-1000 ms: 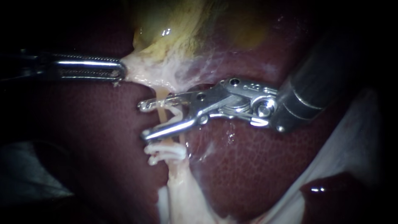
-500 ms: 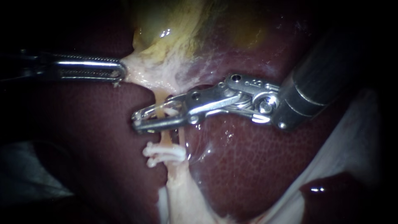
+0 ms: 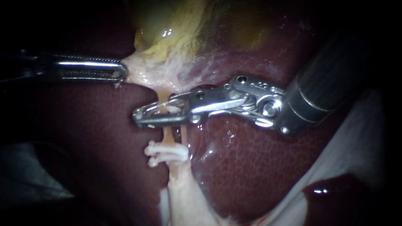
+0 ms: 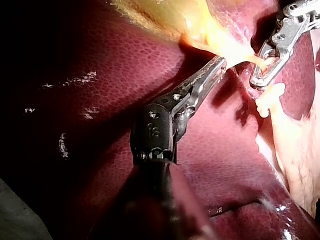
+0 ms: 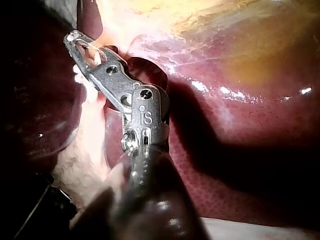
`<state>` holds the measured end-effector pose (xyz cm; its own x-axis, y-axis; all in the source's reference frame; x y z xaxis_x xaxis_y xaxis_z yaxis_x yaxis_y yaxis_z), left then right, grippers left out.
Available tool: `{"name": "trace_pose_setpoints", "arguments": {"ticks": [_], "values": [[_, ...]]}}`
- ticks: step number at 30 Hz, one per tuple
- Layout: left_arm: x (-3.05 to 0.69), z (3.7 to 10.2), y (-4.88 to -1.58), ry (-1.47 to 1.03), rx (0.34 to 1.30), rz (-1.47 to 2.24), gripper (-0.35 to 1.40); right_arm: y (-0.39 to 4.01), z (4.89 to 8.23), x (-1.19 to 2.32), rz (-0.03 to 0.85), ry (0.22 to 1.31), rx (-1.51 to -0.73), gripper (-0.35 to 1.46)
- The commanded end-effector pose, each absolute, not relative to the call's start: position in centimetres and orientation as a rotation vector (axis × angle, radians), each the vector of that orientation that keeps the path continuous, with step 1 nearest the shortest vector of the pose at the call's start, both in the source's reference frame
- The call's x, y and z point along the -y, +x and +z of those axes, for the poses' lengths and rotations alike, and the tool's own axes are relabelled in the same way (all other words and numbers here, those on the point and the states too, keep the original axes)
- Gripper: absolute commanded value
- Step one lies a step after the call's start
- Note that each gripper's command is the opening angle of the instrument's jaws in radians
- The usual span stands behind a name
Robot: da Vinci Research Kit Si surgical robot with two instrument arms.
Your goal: Clipping third clip left tube
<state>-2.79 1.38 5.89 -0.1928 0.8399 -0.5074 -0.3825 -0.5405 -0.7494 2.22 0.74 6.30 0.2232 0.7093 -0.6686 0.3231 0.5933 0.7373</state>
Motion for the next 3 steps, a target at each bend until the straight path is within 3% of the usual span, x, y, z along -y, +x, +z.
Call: {"name": "trace_pose_setpoints", "arguments": {"ticks": [1, 3], "values": [[-1.38, 5.90, -2.79, -1.205, 0.598, 1.845, -0.35, 2.22, 6.32, -0.73, 0.333, 0.968, -1.373, -0.35], [-1.38, 5.90, -2.79, -1.205, 0.598, 1.845, -0.35, 2.21, 6.33, -0.72, 0.322, 0.977, -1.374, -0.35]]}}
